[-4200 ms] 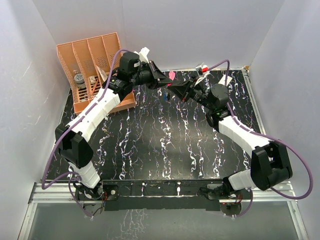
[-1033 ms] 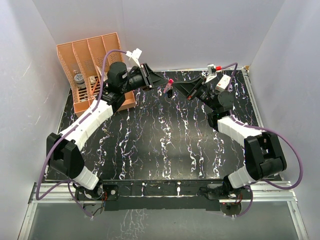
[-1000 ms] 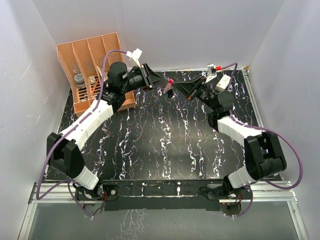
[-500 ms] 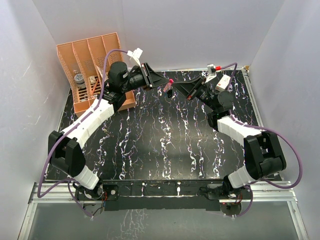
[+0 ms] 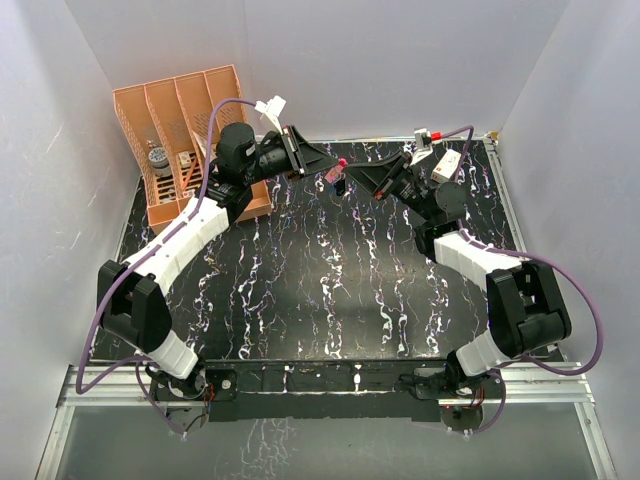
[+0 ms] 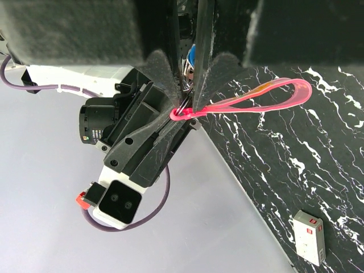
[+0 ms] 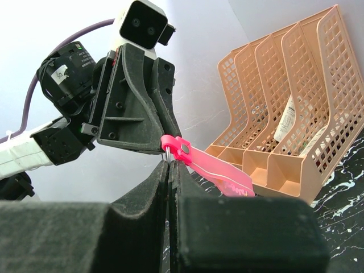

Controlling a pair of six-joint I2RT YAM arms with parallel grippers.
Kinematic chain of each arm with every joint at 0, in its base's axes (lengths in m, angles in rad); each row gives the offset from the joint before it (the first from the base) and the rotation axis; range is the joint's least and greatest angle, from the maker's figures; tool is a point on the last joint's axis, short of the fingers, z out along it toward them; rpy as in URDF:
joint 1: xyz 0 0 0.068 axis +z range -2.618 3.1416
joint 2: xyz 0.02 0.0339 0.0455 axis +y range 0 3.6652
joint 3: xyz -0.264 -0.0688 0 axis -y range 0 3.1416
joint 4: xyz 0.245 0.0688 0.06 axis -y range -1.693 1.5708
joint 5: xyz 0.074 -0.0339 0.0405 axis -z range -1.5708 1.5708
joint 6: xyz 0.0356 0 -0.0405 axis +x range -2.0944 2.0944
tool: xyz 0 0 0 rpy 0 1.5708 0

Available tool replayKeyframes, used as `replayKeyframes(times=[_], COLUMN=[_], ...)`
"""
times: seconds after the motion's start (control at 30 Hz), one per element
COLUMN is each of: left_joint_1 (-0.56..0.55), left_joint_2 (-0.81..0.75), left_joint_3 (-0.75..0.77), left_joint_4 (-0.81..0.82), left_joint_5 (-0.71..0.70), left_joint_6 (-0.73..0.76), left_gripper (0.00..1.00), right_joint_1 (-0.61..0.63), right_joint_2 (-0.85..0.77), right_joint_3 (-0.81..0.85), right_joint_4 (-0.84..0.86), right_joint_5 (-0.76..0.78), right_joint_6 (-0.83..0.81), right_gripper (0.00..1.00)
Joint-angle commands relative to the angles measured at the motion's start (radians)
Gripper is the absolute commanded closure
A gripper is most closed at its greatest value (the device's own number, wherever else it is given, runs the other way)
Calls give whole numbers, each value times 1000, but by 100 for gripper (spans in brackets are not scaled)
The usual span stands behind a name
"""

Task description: Put the keys on the keyring

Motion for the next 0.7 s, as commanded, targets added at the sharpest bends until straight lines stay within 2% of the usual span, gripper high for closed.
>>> replayKeyframes(times=[0.0,0.53,0.67], left_joint_1=[-1,-18,-20], left_joint_2=[-5,18,25], left_joint_3=[42,61,71], left_joint_4=[37,31,21], left_joint_5=[45,55,58], left_joint_6=[-10,-4,2], left_gripper=[91,92,100], right_joint_1=[-5,-3,-4], right_joint_2=[6,20,24], right_joint_3=[48,60,60], right_joint_4=[69,81,82], right_joint_5=[0,-11,-11], right_joint_6=[5,17,19], right_gripper=[100,100,100])
